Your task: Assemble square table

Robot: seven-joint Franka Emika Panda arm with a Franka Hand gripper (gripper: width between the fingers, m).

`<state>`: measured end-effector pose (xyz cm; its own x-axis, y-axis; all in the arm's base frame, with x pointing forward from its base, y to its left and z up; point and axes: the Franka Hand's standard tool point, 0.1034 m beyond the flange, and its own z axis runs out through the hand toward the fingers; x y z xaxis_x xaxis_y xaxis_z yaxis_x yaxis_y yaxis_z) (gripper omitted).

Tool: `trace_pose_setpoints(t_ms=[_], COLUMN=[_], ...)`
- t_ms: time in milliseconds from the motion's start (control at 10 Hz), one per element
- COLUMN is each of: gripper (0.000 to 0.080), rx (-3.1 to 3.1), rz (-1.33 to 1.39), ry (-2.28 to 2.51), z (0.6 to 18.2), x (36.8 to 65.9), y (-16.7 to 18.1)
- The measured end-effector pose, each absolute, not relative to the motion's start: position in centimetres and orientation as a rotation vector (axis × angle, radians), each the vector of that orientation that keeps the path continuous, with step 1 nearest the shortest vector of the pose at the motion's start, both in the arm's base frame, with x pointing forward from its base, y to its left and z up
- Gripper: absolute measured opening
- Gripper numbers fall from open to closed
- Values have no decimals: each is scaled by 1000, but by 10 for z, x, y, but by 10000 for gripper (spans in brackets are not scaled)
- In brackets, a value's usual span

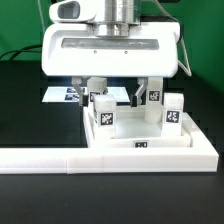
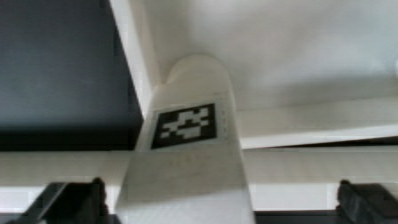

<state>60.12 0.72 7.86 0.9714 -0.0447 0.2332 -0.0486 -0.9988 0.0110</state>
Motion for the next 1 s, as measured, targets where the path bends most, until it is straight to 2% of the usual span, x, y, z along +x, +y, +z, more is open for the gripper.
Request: trace_pose_setpoints(t_ms=[100, 200, 300, 600, 1000], gripper=[380, 380, 289, 290, 294], rx=[3102, 3102, 3103, 3108, 3039], rz=[366, 366, 367, 369, 373], ry=[-74, -75, -91, -197, -798], z=[79, 79, 79, 79, 79], x=[601, 601, 601, 601, 599], y=[7, 7, 6, 6, -4])
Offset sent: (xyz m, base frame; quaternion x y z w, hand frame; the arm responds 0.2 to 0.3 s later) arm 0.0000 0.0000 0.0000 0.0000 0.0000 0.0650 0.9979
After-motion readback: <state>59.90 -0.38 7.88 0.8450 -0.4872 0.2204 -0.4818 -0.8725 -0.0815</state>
